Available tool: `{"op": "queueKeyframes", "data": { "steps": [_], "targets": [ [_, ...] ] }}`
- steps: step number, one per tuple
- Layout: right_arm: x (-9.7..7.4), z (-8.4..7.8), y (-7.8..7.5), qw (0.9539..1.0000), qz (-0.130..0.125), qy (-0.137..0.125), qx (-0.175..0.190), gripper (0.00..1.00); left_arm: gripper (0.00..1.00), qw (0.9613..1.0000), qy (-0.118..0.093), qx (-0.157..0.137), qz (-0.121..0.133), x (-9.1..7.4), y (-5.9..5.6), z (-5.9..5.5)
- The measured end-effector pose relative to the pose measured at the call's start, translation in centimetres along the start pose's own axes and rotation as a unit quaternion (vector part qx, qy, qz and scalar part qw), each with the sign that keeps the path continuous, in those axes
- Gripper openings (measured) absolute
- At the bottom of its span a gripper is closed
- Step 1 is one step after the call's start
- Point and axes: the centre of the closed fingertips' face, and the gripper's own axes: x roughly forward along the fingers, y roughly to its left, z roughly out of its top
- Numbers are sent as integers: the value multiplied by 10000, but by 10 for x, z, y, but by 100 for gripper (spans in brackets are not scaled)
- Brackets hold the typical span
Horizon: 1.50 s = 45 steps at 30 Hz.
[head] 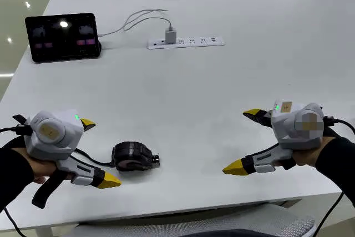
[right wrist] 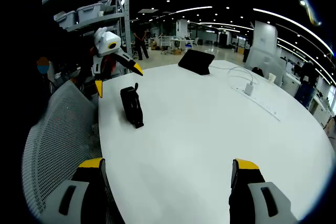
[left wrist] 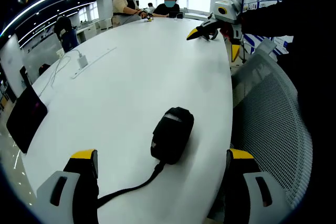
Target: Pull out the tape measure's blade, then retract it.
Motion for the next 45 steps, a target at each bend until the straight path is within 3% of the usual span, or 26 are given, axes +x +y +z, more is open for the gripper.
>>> {"op": "queueKeyframes", "data": {
  "steps": [4, 10, 18, 24, 29, 33, 39, 45],
  "targets": [
    [9, 4, 4, 9999, 85, 66, -114, 99, 99, 9998, 162, 28, -148, 5, -2, 0],
    [24, 8, 11, 9989, 290, 161, -339, 99, 95, 9981, 444, 309, -292, 14, -2, -4],
    [46, 17, 17, 9982, 424, 76, -428, 99, 86, 9961, 530, 564, -412, 22, -2, 4],
    [62, 26, 21, 9982, 493, 8, -339, 99, 83, 9946, 627, 640, -523, 32, -3, 3],
    [73, 29, 29, 9970, 638, 66, -436, 99, 77, 9928, 746, 766, -539, 41, -3, 0],
    [82, 27, 33, 9959, 729, 166, -505, 99, 63, 9913, 820, 909, -485, 44, 0, 0],
    [93, 24, 38, 9934, 862, 268, -714, 99, 59, 9899, 840, 952, -625, 47, -6, 2],
    [106, 22, 46, 9906, 1036, 376, -815, 91, 55, 9877, 925, 1040, -719, 52, -12, 0]
  ]
}}
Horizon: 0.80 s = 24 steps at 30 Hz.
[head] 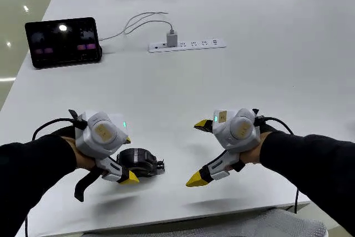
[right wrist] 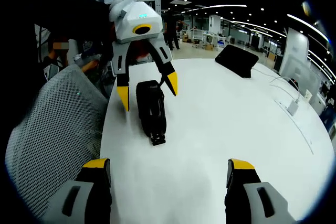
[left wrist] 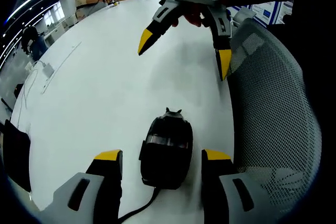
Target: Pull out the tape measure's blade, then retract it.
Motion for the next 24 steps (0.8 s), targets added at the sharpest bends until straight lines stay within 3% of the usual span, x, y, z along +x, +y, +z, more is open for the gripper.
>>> {"op": "queueKeyframes", "data": {
  "steps": [8, 12, 14, 19, 24],
  "targets": [
    [14, 7, 0, 9999, 108, 18, -48, 84, 45, 9996, -68, 249, -82, 8, -4, 9],
    [19, 8, 2, 9997, 190, 81, -136, 79, 33, 9986, 41, 534, -33, 12, -1, 6],
    [22, 8, 3, 9995, 218, 106, -225, 76, 33, 9989, 33, 472, -69, 13, -4, 6],
    [30, 8, 5, 9990, 308, 153, -282, 59, 33, 9988, -14, 496, 58, 13, -3, 6],
    [43, 3, 9, 9976, 418, 340, -441, 47, 32, 9987, -42, 505, 75, 13, -3, 7]
  ]
}}
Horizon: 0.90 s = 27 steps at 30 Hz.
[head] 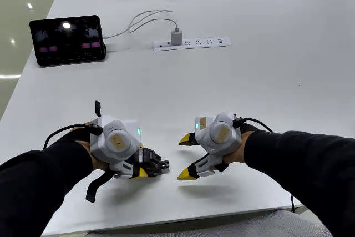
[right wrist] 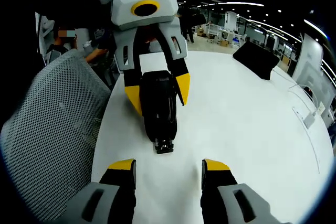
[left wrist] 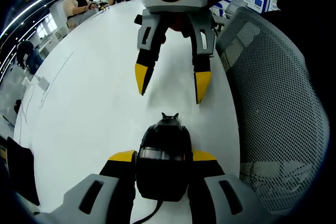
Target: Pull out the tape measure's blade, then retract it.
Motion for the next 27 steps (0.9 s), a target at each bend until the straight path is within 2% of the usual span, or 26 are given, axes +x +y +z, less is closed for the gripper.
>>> {"op": "queueKeyframes", "data": {
  "steps": [3, 8, 11, 14, 20, 27],
  "targets": [
    [6, 4, 1, 10000, 42, 0, -23, 45, 32, 10000, -16, -18, -26, 0, 1, 0],
    [17, 12, 5, 9998, 87, 39, -161, 35, 32, 10000, -26, -16, -54, 0, 0, 1],
    [22, 11, 7, 9992, 129, 121, -345, 32, 32, 10000, -56, -13, -56, 0, 0, 1],
    [24, 8, 7, 9991, 134, 177, -374, 25, 32, 9999, -91, -44, -28, 0, 0, 1],
    [28, 12, 4, 9988, 72, 142, -460, 14, 32, 9999, -108, -60, 29, 0, 0, 1],
    [32, 12, 6, 9990, 105, 163, -400, 13, 32, 9999, -102, -61, 57, 0, 0, 1]
  ]
}}
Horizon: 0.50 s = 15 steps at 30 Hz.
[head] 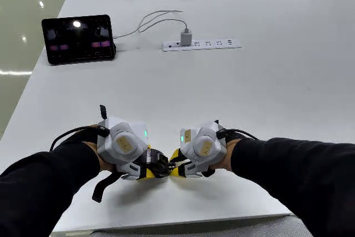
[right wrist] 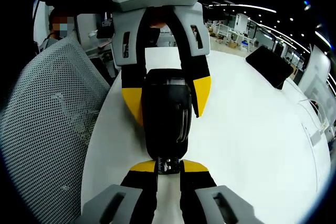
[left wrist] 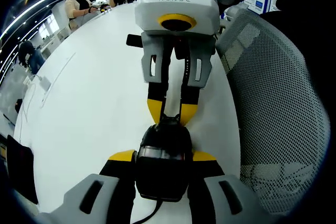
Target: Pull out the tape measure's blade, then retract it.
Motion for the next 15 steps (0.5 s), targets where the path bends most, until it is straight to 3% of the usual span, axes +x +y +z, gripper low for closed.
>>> {"op": "queueKeyframes", "data": {
  "steps": [3, 4, 7, 15],
  "targets": [
    [0, 0, -2, 9998, 102, -45, 134, 12, 32, 10000, -9, 0, 8, 0, 0, 0],
    [0, -2, -2, 9999, 140, 64, -60, 12, 32, 10000, -18, 7, 7, 0, 0, 0],
    [2, 0, -3, 9997, -12, 130, 216, 12, 32, 10000, -50, -20, 22, 0, 1, 0],
    [1, -1, -2, 9999, 71, -40, 89, 11, 32, 10000, -46, -17, -7, 1, 0, -1]
  ]
}}
